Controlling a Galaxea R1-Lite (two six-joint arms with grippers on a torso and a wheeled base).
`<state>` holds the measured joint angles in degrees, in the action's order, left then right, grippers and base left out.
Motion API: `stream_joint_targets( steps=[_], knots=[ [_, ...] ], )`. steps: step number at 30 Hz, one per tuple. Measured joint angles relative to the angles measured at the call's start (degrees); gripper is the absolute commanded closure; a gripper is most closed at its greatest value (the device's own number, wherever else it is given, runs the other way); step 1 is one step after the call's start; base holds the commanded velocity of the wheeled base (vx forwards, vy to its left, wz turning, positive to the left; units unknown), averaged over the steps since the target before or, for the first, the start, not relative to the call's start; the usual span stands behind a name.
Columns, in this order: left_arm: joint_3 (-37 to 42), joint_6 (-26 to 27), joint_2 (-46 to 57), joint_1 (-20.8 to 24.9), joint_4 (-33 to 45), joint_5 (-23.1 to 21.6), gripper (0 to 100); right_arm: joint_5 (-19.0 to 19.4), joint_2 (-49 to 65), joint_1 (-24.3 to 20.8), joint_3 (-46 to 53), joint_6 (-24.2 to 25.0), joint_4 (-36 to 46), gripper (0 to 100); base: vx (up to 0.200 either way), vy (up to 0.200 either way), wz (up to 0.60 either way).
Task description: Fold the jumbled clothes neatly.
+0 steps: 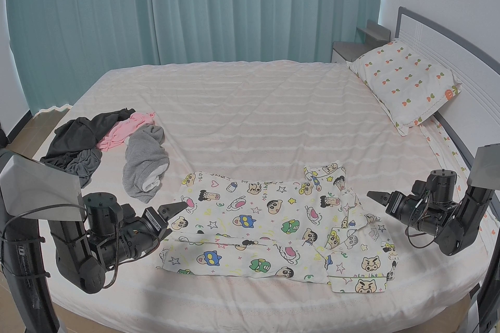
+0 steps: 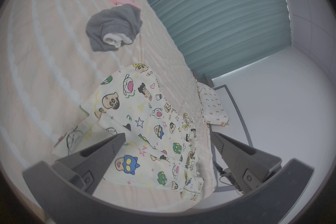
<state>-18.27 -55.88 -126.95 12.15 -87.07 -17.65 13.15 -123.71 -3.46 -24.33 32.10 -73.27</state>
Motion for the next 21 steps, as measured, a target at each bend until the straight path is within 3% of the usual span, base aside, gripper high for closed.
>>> stream_joint_targets(
  steps=[5,10,21],
  knots=[
    [-8.3,4.0,0.0,-1.0,12.3,0.0,0,0.0,-0.3,-0.1,0.0,0.0,0.0,0,0.000,0.000,0.00],
    [-21.7,7.8,-0.5,-2.3,28.6,0.1,0,0.0,-0.6,-0.2,0.0,-0.2,0.0,0,0.000,0.000,0.00],
    [-51.3,24.6,-9.3,-5.5,50.3,2.6,0,0.0,-1.3,-0.6,0.0,-0.4,0.0,0,0.000,0.000,0.00]
  ],
)
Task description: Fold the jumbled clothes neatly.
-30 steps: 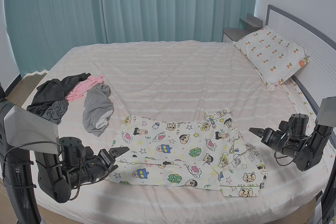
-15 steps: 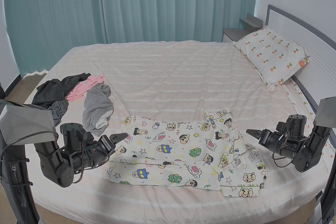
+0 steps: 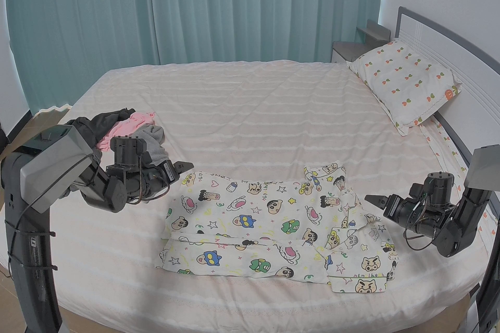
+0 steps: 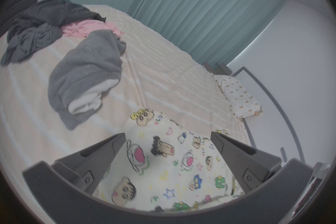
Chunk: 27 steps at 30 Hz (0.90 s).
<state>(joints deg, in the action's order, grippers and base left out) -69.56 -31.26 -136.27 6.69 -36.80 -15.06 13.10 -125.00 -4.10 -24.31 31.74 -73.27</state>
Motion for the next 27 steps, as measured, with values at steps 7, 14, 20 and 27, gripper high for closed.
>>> stream_joint_targets(
  steps=[7,14,20,27],
  knots=[
    [-10.0,4.7,-7.6,-0.8,7.0,0.6,0,-0.2,-0.9,-1.3,1.0,-0.2,-3.2,0,0.000,0.000,0.00],
    [-16.0,5.6,-11.9,-0.9,11.5,0.7,0,-0.3,-3.4,-2.0,3.1,-0.5,-10.2,0,0.000,0.000,0.00],
    [-19.4,5.8,-14.6,-0.8,11.8,1.4,0,-0.3,-4.5,-2.1,3.6,-0.5,-10.5,0,0.000,0.000,0.00],
    [-26.6,5.8,-18.7,-0.3,12.6,3.9,0,-0.3,-4.7,-2.3,4.1,-0.4,-10.7,0,0.000,0.000,0.00]
  ],
)
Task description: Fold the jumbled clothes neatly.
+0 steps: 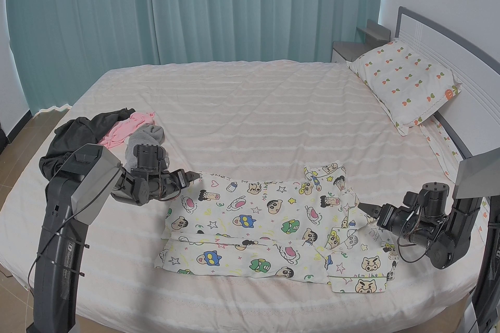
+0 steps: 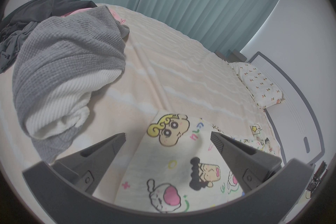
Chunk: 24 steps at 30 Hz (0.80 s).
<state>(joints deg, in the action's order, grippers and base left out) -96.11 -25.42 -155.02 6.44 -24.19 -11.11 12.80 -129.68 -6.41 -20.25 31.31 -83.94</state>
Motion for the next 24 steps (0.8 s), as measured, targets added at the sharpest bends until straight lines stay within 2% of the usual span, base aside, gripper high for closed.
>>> stream_joint_targets(
  steps=[11,12,18,24],
  knots=[
    [-3.0,0.0,-3.0,1.1,1.7,0.5,0,0.0,0.2,-0.9,0.5,0.1,0.0,0,0.000,0.000,0.00],
    [-3.1,0.0,-3.1,1.2,1.7,0.6,100,0.0,0.2,-0.9,0.5,0.1,0.0,0,0.000,0.000,0.00],
    [-3.3,0.0,-3.3,1.4,1.5,0.9,100,0.0,0.2,-1.0,0.5,0.1,0.0,0,0.000,0.000,0.00],
    [-4.2,-0.2,-3.3,1.2,1.4,5.4,100,-0.1,0.2,-1.0,0.2,0.0,0.7,0,0.000,0.000,0.00]
  ],
)
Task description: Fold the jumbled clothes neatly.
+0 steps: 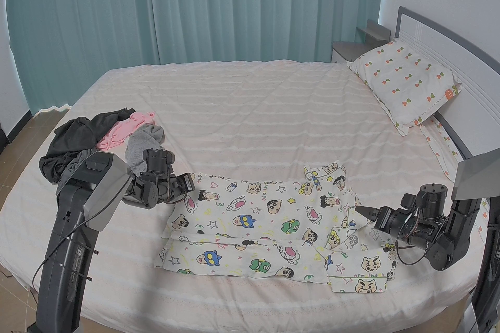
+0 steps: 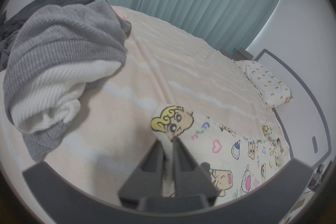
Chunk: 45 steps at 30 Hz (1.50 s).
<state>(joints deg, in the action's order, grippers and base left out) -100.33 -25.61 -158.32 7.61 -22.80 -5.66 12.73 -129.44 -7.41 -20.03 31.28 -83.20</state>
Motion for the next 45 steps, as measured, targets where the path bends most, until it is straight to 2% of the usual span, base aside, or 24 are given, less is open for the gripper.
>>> stream_joint_targets(
  steps=[4,8,13,19,26,34,38,39,40,41,45],
  knots=[
    [-0.4,-0.1,0.3,-0.1,0.1,1.6,100,0.0,0.4,0.0,-1.1,-0.1,2.5,0,0.000,0.000,0.00],
    [-0.6,0.0,0.9,-0.2,0.2,3.0,100,0.2,1.4,0.1,-3.6,-0.1,10.8,0,0.000,0.000,0.00],
    [-0.7,0.0,1.5,-0.2,0.2,3.9,100,0.4,2.6,0.4,-11.5,-0.1,21.7,0,0.000,0.000,0.00],
    [-0.7,0.1,2.2,0.0,0.3,4.7,100,0.8,2.6,1.6,-27.5,-1.2,39.5,0,0.000,0.000,0.00],
    [-0.6,0.2,2.8,0.2,0.6,5.9,100,3.4,-0.7,2.8,-47.1,-4.1,57.5,0,0.000,0.000,0.00],
    [-0.4,0.2,3.5,0.6,1.7,6.6,100,5.0,-9.8,3.0,-69.5,-5.6,75.2,0,0.000,0.000,0.00],
    [-0.4,0.1,3.7,0.9,2.0,6.8,100,5.1,-13.9,2.7,-78.4,-5.6,81.4,0,0.000,0.000,0.00],
    [-0.3,0.1,3.8,1.0,2.1,6.9,100,5.2,-16.3,2.6,-83.2,-5.4,85.8,0,0.000,0.000,0.00],
    [-0.3,0.1,3.8,1.0,2.1,6.9,100,5.2,-16.5,2.6,-83.5,-5.4,86.2,0,0.000,0.000,0.00],
    [-0.2,0.0,3.9,1.2,2.2,6.9,100,5.2,-19.3,2.2,-88.1,-4.9,92.0,0,0.000,0.000,0.00],
    [0.0,-0.1,4.0,1.4,2.4,7.2,100,4.5,-24.5,1.4,-92.7,-3.8,99.0,0,0.000,0.000,0.00]
  ],
)
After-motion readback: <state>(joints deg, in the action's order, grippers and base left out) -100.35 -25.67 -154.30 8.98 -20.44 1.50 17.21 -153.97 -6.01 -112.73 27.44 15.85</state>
